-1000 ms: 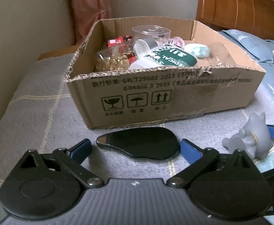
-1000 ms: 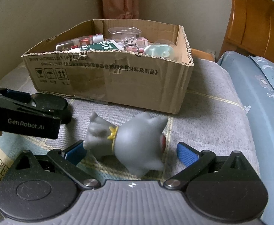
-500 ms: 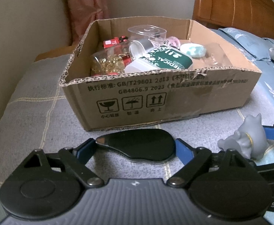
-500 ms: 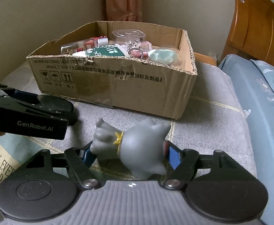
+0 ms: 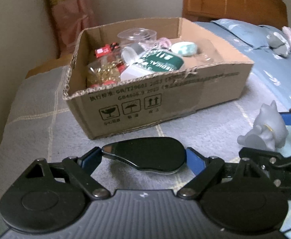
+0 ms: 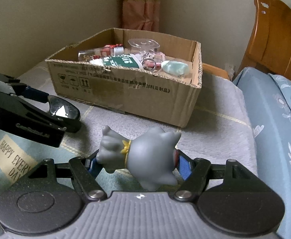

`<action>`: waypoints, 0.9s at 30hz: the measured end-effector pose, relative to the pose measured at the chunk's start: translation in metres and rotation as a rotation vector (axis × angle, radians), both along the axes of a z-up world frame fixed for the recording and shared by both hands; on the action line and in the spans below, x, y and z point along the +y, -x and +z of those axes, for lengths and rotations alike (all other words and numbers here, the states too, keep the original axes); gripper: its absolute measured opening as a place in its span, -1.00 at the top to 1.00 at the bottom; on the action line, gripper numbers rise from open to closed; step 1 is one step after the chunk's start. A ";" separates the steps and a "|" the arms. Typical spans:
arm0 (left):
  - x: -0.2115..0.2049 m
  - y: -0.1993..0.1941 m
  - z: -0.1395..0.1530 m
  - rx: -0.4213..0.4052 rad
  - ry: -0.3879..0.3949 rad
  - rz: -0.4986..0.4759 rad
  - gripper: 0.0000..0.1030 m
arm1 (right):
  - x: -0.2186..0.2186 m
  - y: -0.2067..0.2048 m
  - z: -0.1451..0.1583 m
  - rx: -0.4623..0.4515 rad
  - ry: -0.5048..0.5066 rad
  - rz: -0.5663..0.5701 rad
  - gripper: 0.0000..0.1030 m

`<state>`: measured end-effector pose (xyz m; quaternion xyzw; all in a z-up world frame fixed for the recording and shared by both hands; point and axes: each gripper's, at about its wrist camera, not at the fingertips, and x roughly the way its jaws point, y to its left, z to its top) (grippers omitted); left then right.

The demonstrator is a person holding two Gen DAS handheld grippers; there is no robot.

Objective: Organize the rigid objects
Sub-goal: 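Carry the black object and grey cat into the box and release them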

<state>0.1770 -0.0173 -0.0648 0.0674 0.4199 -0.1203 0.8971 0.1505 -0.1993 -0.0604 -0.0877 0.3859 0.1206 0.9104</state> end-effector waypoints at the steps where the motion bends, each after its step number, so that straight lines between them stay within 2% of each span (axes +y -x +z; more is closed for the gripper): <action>1: 0.000 0.002 0.004 -0.004 -0.002 -0.012 -0.74 | -0.001 0.002 0.002 0.000 -0.003 0.007 -0.51; 10: 0.002 0.013 0.049 -0.005 0.023 -0.114 -0.74 | -0.014 0.012 0.038 -0.026 -0.022 0.086 -0.51; 16: -0.010 0.003 0.078 -0.054 0.022 -0.160 -0.74 | -0.023 0.007 0.063 -0.056 -0.047 0.104 -0.51; 21: -0.026 -0.019 0.098 -0.103 0.024 -0.191 -0.74 | -0.028 -0.001 0.079 -0.091 -0.045 0.108 -0.51; 27: -0.047 -0.060 0.106 -0.132 0.029 -0.201 -0.74 | -0.035 -0.011 0.086 -0.121 -0.073 0.076 -0.51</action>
